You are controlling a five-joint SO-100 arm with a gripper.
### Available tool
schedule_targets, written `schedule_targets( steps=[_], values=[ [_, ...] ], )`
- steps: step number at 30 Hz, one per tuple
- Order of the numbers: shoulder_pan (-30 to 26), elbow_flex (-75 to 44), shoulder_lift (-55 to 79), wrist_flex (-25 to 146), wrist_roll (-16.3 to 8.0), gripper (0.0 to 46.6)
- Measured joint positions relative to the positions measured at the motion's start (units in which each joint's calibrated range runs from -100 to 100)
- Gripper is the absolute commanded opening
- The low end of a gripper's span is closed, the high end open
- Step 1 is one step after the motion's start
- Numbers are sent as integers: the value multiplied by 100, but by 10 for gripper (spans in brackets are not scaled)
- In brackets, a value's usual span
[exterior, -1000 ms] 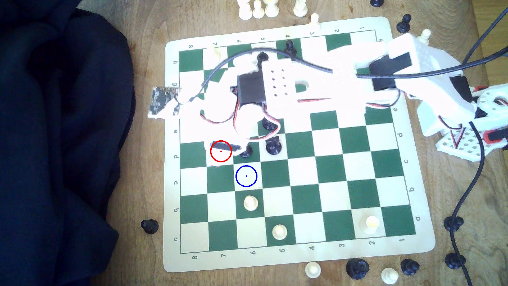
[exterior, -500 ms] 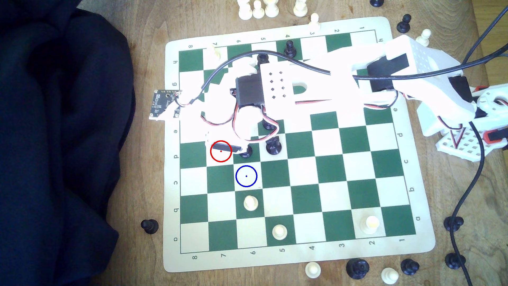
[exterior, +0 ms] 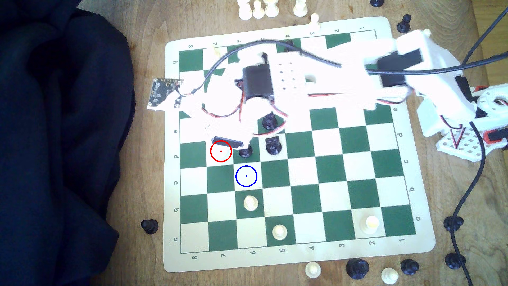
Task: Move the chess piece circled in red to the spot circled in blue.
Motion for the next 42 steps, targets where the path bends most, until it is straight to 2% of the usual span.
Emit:
schedule_targets(
  steps=[2, 4, 12, 42],
  values=[
    [-118, 208, -352, -64, 0, 7],
    [-383, 1094, -1005, -279, 15, 8],
    [-671, 3127, -1408, -908, 10, 9],
    [-494, 3217, -1106, -1275, 73, 7]
  ],
)
